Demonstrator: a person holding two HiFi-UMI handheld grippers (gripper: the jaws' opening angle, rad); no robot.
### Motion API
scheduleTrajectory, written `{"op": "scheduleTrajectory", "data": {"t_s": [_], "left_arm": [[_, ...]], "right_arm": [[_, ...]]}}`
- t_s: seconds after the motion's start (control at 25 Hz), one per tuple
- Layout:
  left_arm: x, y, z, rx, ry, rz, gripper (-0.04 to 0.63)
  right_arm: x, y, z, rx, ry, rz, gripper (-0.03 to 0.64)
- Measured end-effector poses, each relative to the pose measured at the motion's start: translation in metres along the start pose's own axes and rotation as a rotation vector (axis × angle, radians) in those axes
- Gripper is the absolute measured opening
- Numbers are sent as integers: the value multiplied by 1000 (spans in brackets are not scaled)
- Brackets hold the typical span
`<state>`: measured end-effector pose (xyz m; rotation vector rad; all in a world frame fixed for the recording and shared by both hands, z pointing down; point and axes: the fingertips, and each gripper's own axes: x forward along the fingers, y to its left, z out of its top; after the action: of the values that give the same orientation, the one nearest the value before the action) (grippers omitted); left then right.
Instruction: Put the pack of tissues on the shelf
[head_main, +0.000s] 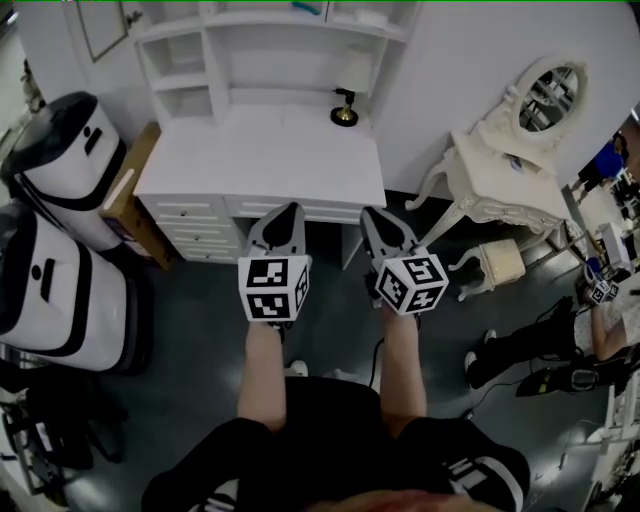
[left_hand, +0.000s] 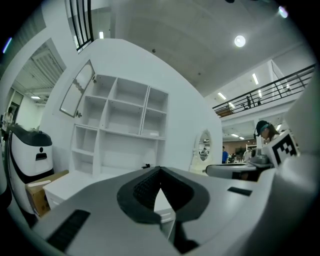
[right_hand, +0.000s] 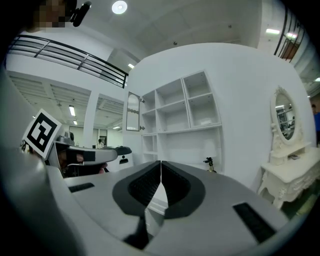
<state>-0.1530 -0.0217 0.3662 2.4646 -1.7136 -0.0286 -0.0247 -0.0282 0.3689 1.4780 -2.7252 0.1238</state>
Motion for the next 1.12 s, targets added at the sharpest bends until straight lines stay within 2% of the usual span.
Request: {"op": "scheduleTrajectory", "data": {"t_s": [0.24,0.52,0.8,1.12], "left_arm": [[29,-8,-9,-24,10,-63,11],[81,-40,-40,-50,87,-144,9],[131,-3,-38,-42,96,-73,11],[223,11,-26,-32,97,-57,11]], "right_arm": [[-5,-34,-6,6,6,-90,21],[0,-90,-38,64,80,-167,21],[60,-111,-46,98,76,-102,21],[138,-177,-34,110,68,-79,21]]}}
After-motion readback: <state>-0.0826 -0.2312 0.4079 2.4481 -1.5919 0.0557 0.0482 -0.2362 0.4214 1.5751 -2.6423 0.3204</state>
